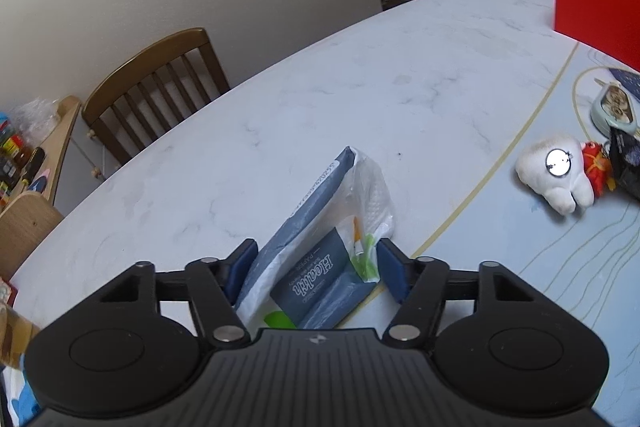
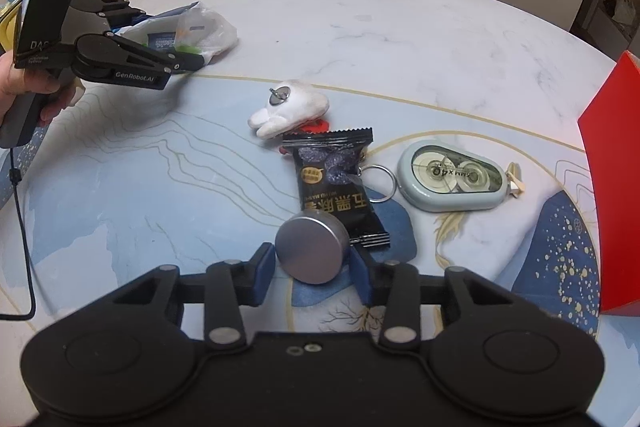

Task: Organize objects
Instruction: 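Grasp the plastic wipes bag with the left gripper while the right grasps the metal tin, then carry the wipes bag and metal tin over the red shoebox with both grippers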

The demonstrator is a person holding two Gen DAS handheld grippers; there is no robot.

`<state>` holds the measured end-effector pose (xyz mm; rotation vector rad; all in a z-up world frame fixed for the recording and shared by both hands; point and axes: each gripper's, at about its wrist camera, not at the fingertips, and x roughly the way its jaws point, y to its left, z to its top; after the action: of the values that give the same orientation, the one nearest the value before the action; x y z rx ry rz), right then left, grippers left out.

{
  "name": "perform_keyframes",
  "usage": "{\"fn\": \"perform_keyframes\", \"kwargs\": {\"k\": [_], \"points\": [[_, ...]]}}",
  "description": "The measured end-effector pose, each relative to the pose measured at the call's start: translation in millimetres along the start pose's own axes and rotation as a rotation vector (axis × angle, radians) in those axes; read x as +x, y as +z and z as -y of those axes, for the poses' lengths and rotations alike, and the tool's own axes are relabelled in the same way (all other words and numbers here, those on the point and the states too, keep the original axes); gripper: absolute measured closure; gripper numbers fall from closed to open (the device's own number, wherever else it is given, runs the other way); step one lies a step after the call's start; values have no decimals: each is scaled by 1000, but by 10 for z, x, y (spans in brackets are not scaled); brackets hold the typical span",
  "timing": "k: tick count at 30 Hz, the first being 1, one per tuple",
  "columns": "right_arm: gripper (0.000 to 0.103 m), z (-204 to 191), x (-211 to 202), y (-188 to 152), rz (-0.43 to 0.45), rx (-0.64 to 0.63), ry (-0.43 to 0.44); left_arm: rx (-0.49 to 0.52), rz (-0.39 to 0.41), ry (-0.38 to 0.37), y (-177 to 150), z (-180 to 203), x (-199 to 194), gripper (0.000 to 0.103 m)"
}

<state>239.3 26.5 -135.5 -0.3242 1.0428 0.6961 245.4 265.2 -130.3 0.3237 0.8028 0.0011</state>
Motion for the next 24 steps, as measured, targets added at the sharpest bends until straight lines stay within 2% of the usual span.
{"fn": "perform_keyframes", "kwargs": {"k": [4,10,17,24], "points": [[64,-13,-9,-10,6,-1,-4,-48,-5,22,25,23,-72,55],[64,2,-97,-36,31,0,0,-164,-13,26,-4,46,-236,62],[64,85,-303,-113,69,24,17,-260,-6,16,-12,232,-561,63],[64,222,-582,-199,112,39,22,-330,13,15,112,514,-931,63]]}}
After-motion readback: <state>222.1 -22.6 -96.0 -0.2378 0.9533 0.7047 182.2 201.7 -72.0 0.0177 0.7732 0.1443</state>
